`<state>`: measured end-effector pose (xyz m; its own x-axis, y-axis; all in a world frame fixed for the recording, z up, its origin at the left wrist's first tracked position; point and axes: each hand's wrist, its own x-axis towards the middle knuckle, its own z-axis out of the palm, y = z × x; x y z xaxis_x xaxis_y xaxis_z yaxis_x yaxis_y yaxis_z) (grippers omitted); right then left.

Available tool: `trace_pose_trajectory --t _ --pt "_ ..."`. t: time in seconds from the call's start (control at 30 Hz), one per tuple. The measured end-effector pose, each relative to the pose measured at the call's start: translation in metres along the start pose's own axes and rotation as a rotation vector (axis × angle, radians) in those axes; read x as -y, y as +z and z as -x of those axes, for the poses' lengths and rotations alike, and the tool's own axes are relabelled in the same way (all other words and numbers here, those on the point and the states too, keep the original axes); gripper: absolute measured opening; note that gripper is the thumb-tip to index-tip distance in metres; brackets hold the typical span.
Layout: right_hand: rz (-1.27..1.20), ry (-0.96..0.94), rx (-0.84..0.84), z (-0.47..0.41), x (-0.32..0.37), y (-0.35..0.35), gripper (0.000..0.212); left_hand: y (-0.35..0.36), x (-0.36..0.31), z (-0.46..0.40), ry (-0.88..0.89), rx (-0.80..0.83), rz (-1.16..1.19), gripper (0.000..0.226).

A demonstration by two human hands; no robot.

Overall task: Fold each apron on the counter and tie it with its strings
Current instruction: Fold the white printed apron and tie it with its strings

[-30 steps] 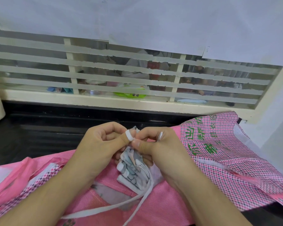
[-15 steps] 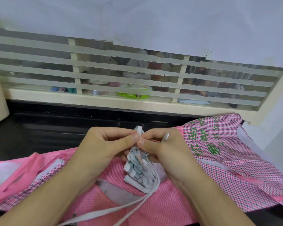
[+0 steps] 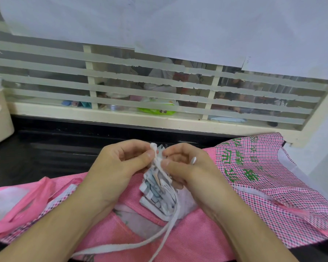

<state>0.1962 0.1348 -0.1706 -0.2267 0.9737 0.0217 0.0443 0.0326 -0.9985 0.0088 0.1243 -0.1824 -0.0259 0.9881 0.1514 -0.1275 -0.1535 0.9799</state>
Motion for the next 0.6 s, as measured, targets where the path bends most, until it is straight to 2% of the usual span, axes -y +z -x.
trace_pose_trajectory --t 0.03,0.13,0.27,0.37,0.5,0.6 --pt "0.022 -0.010 -0.014 -0.001 0.001 -0.004 0.020 -0.001 -0.001 -0.001 -0.008 -0.004 0.034 0.011" --pt "0.388 -0.131 -0.011 0.001 0.006 -0.017 0.015 -0.003 -0.005 -0.002 -0.027 0.020 0.115 0.011" --pt "0.709 -0.243 0.024 0.003 0.006 -0.011 0.023 -0.002 -0.003 0.001 -0.015 0.095 0.045 0.013" --pt "0.822 -0.279 -0.004 -0.002 -0.002 -0.011 0.024 -0.004 -0.004 0.000 0.008 0.101 0.000 0.011" --pt "0.932 -0.268 0.002 -0.002 -0.003 -0.012 0.014 -0.006 -0.002 -0.004 0.017 0.079 -0.114 0.017" --pt "0.921 -0.276 -0.021 -0.002 -0.002 -0.013 0.020 -0.006 -0.001 -0.004 0.049 0.028 -0.256 0.019"
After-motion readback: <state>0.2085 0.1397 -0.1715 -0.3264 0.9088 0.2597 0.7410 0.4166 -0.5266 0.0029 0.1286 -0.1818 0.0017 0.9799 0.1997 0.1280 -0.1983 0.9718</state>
